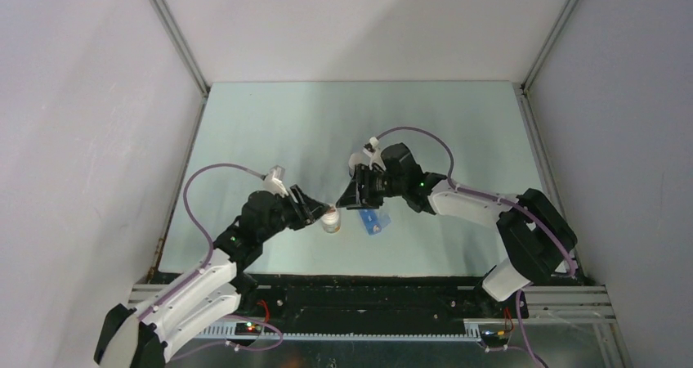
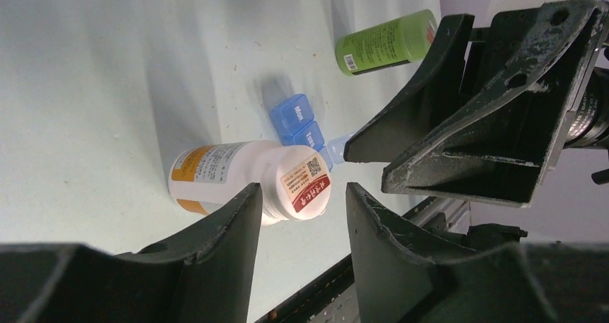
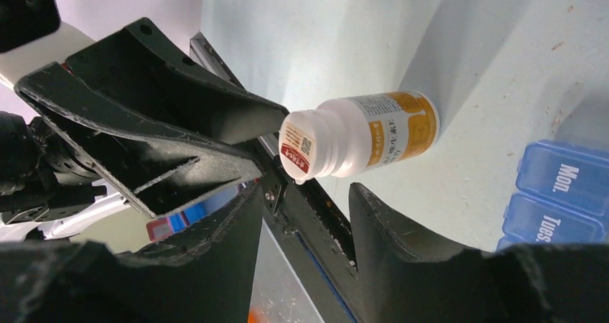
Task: Sort the pills into containers
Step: Close the lid of the pill bottle.
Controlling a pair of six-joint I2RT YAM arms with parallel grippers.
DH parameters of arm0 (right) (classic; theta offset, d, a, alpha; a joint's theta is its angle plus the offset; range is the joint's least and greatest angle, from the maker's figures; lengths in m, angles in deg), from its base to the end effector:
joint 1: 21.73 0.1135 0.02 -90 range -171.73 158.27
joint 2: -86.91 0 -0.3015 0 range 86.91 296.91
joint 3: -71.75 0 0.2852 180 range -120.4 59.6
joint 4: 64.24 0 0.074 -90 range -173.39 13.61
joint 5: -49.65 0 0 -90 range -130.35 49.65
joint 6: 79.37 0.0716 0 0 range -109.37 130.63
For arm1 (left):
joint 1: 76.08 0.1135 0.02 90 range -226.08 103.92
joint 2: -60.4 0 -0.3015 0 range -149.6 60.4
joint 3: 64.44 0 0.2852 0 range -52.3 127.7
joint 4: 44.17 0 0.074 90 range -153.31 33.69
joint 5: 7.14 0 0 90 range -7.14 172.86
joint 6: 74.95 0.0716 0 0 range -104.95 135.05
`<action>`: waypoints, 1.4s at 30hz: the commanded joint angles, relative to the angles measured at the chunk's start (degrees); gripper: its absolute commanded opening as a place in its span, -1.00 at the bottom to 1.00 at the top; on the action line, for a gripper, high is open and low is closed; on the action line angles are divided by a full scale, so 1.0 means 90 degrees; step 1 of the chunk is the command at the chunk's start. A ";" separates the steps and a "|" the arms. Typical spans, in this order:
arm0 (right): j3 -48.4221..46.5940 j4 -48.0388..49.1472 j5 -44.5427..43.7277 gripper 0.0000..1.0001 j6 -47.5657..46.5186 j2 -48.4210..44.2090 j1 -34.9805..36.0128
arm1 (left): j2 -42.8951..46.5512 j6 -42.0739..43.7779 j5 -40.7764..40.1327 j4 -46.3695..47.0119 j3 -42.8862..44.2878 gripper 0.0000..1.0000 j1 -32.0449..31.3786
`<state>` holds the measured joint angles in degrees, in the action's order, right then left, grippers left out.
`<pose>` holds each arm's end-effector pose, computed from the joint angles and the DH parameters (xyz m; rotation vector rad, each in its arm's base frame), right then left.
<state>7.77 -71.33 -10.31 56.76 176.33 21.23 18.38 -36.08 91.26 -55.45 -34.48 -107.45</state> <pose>0.2604 0.2914 0.2193 -0.2871 2.4131 1.3845 0.1721 -0.1172 0.1984 -0.2649 2.1222 -1.0442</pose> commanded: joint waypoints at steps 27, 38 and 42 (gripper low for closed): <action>-0.0627 0.0069 -0.0364 -0.24 -0.0097 0.0831 0.0306 | 0.0196 0.0008 0.0164 0.0470 -0.0522 -0.18 0.0078; -0.0597 -0.0034 -0.0747 -0.48 0.0012 0.0951 0.0524 | 0.0136 -0.0211 0.0161 0.0738 -0.0724 -0.28 0.0099; -0.0350 0.0345 -0.0709 -0.38 0.0315 0.0937 0.0589 | 0.0081 -0.0233 0.0187 0.0755 -0.0754 -0.28 0.0114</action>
<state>3.44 -70.65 -14.63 57.68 183.13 24.90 19.91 -37.55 92.24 -49.72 -40.22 -106.62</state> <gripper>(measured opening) 0.289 0.364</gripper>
